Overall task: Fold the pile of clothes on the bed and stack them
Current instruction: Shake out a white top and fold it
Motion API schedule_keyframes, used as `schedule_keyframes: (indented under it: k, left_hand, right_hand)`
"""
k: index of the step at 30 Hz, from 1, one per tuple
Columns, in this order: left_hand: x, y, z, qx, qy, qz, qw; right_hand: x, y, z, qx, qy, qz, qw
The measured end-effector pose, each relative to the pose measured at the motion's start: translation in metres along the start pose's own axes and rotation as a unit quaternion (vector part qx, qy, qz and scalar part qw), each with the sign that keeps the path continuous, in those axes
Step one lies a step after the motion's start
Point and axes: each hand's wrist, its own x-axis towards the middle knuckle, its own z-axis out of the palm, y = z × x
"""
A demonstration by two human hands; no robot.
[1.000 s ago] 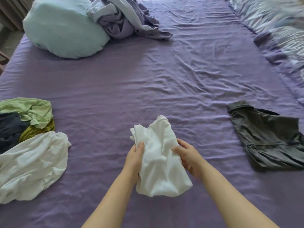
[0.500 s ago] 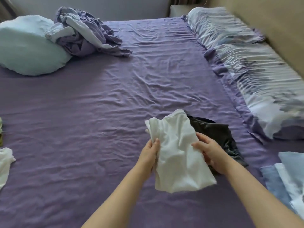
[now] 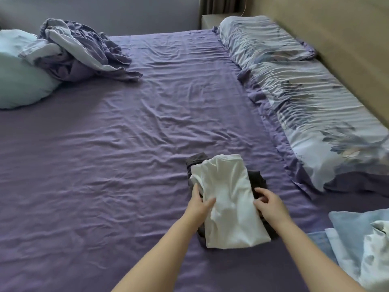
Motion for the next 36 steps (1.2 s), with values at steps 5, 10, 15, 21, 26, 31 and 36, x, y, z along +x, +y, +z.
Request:
schedule_keyframes:
  k: [5,10,15,21,26,31,36]
  left_hand:
    - [-0.002,-0.025,0.000,0.127,0.048,-0.004,0.991]
    - [-0.024,-0.034,-0.020,0.241,0.115,-0.027,0.963]
    - [-0.078,-0.035,-0.052,0.331,0.101,-0.041,0.937]
    - [-0.167,-0.038,-0.101,0.380,0.113,-0.086,0.914]
    - [-0.249,-0.053,-0.146,0.414,0.139,-0.116,0.892]
    - [-0.333,-0.077,-0.196,0.387,0.176,-0.154,0.892]
    - [-0.413,-0.105,-0.248,0.346,0.215,-0.167,0.898]
  right_hand:
    - [-0.015,0.020,0.023,-0.112,0.009,-0.056,0.992]
    - [-0.043,0.015,0.040,-0.249,-0.004,-0.129,0.960]
    - [-0.087,-0.017,0.067,-0.284,-0.055,-0.202,0.936]
    - [-0.159,-0.050,0.109,-0.335,-0.143,-0.225,0.904]
    - [-0.234,-0.069,0.144,-0.375,-0.201,-0.237,0.873]
    - [-0.316,-0.094,0.180,-0.415,-0.233,-0.303,0.826]
    - [-0.399,-0.119,0.219,-0.423,-0.230,-0.355,0.801]
